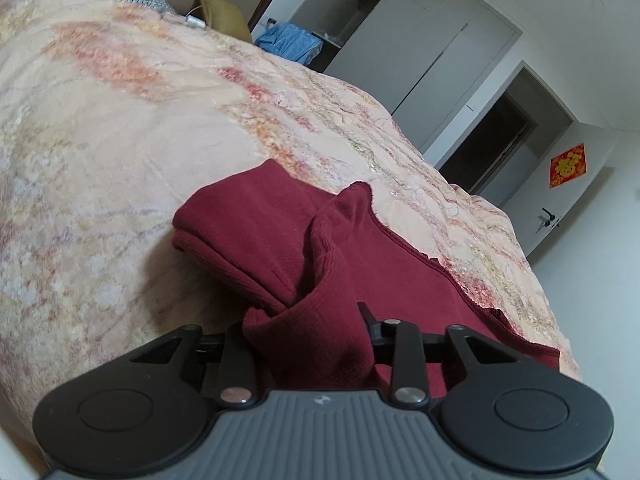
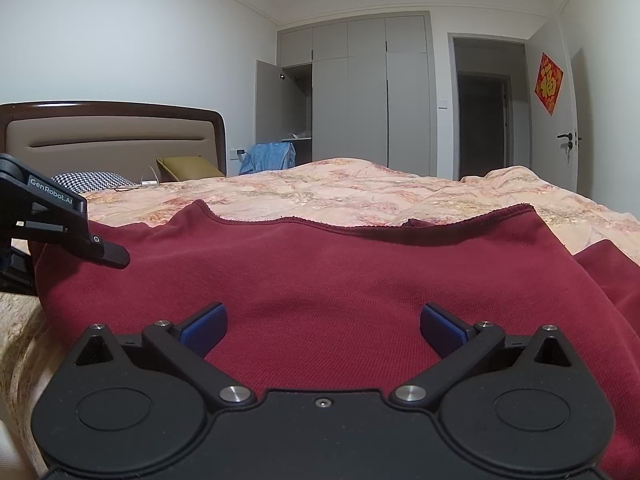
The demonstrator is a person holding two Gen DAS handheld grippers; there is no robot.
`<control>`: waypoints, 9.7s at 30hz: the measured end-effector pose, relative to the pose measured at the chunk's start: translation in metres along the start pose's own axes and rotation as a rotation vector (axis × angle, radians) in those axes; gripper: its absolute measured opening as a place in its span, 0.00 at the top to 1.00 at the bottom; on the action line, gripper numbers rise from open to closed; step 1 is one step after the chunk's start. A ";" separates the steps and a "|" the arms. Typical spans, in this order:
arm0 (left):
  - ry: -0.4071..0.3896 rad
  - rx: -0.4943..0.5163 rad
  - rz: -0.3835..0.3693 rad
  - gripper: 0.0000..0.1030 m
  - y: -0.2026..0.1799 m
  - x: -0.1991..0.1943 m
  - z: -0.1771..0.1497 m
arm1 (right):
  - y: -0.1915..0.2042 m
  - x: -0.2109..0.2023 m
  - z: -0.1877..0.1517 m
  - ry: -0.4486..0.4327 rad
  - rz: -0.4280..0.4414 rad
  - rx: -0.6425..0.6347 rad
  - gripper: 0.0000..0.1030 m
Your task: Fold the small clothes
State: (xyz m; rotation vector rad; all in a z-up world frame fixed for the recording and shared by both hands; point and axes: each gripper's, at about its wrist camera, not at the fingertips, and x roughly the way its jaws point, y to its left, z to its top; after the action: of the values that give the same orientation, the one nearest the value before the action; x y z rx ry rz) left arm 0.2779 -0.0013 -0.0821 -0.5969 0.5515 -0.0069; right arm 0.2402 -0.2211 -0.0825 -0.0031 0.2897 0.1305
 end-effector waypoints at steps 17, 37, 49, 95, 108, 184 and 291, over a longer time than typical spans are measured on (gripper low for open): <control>-0.065 0.462 -0.130 0.85 -0.146 -0.026 0.007 | -0.037 -0.063 0.017 0.072 0.015 -0.072 0.00; 0.307 0.671 -0.458 0.42 -0.250 -0.008 -0.106 | -0.092 -0.155 -0.042 0.185 -0.257 0.055 0.00; 0.282 0.484 -0.511 0.01 -0.217 -0.041 -0.070 | -0.109 -0.161 -0.034 0.134 -0.238 0.214 0.00; 0.258 0.347 -0.028 0.01 -0.107 -0.010 -0.052 | -0.160 -0.077 0.031 0.080 -0.121 0.617 0.26; 0.281 0.416 -0.055 0.01 -0.124 0.000 -0.063 | -0.169 -0.066 0.038 0.049 -0.177 0.578 0.89; 0.311 0.342 -0.039 0.00 -0.101 -0.035 -0.063 | -0.100 -0.152 0.010 0.049 -0.293 0.305 0.01; 0.351 0.375 -0.255 0.00 -0.135 0.064 -0.044 | -0.233 -0.022 0.005 0.062 0.061 0.561 0.00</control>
State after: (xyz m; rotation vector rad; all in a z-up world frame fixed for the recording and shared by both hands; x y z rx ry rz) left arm 0.3307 -0.1470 -0.0715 -0.2950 0.7883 -0.4547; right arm 0.2509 -0.4545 -0.0750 0.5590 0.3811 0.1059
